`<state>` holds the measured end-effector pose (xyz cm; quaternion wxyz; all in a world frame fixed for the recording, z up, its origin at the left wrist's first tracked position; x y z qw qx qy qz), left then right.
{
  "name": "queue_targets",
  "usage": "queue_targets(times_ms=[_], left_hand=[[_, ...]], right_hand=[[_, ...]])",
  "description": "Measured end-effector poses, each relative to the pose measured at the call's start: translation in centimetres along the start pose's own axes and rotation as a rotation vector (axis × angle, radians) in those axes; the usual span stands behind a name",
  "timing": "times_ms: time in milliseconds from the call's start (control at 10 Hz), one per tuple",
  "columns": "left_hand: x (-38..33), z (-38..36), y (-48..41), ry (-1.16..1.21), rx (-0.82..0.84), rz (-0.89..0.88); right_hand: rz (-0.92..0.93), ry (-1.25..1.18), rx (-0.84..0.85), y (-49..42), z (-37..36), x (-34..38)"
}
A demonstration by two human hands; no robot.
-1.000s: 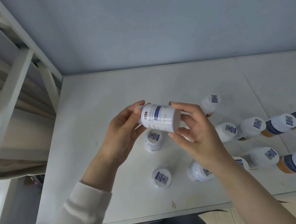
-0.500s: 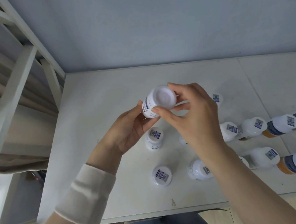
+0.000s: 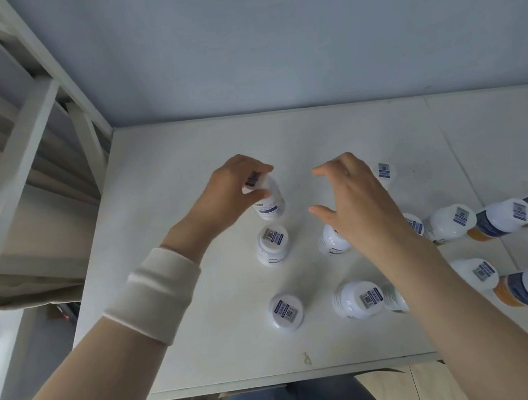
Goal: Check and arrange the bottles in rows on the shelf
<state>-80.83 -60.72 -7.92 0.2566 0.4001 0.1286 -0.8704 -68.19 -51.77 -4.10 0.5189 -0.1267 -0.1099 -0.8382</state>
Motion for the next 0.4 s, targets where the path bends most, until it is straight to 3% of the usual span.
queue_targets(times_ms=[400], left_hand=[[-0.6, -2.0, -0.3, -0.477, 0.137, -0.017]], right_hand=[[0.008, 0.211, 0.168, -1.0, -2.4, -0.4]])
Point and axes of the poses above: each hand's wrist, its own y-axis away from the middle knuckle, its own z-axis out of the back of the hand, x = y × z, the point moved 9 cm from there along -y, towards the middle knuckle, and after that the axes turned 3 degrees about x, right-handed, at the moved point
